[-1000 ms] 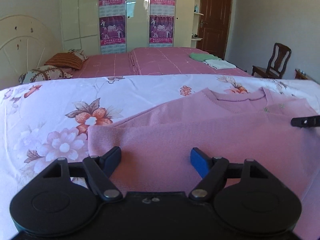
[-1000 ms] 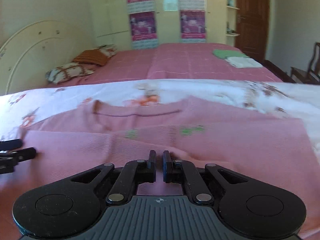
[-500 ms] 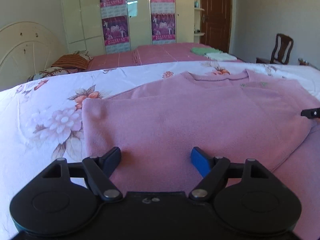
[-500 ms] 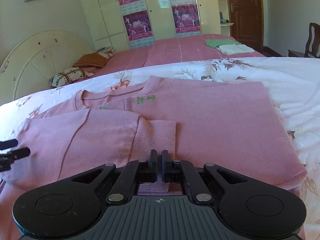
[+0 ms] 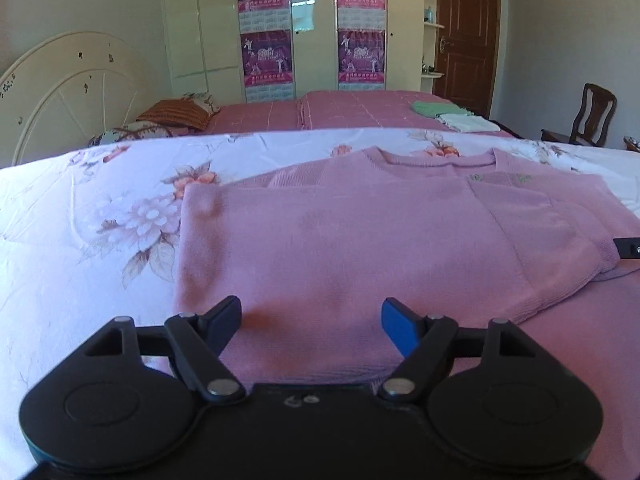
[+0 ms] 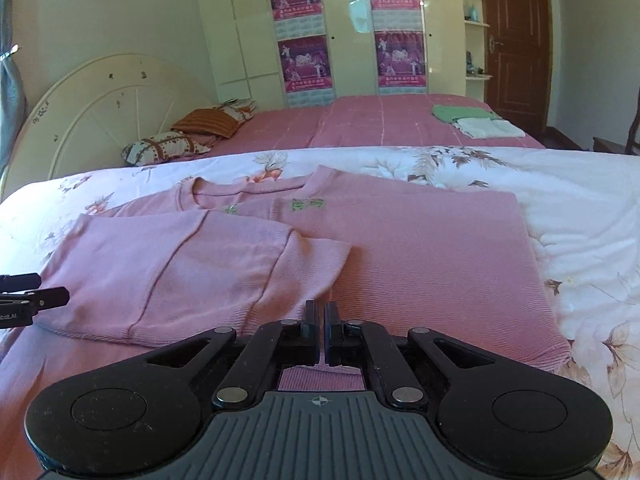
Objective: Fold small clothes
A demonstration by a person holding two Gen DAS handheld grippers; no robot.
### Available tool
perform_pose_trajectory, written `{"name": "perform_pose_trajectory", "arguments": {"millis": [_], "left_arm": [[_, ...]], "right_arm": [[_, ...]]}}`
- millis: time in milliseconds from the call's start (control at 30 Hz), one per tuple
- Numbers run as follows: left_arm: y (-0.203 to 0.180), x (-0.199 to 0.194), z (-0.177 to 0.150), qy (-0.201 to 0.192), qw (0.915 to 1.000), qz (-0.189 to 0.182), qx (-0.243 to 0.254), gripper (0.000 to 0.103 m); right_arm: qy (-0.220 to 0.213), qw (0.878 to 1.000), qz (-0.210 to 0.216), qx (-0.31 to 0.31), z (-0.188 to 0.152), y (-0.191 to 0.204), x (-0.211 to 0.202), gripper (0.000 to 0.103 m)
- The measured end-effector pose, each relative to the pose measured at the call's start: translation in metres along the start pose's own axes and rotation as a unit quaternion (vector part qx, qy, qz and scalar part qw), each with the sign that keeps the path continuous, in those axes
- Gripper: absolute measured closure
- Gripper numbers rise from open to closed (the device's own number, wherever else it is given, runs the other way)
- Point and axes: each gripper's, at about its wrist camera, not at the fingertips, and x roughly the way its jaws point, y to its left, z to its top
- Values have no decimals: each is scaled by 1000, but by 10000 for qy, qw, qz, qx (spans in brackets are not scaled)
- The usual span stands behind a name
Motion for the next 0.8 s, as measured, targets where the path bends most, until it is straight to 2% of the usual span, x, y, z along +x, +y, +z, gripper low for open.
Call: {"name": "perform_pose_trajectory", "arguments": {"millis": [100,367,600,700,800], "left_arm": [[-6,2,-8,-6,9996,204,-185,25],[-16,-2,-9,79,9977,561,-371,23],[-24,-6,-7,177,9958,842,-305,19],[-27,-22,-9,261,9957,878,-121,21],[-21,-57,-29,169,9966,805,-9,21]], "right_arm": [[306,9994,-28,-136,-7,-1,14,101],[303,9988,192,-321,-10,-9,17,101],[384,9970,251,-621,-10,-10,15,101],[483,9966,159,-653,-9,-12,7,101],[510,9973,257,-472,-18,-25,-24,101]]}}
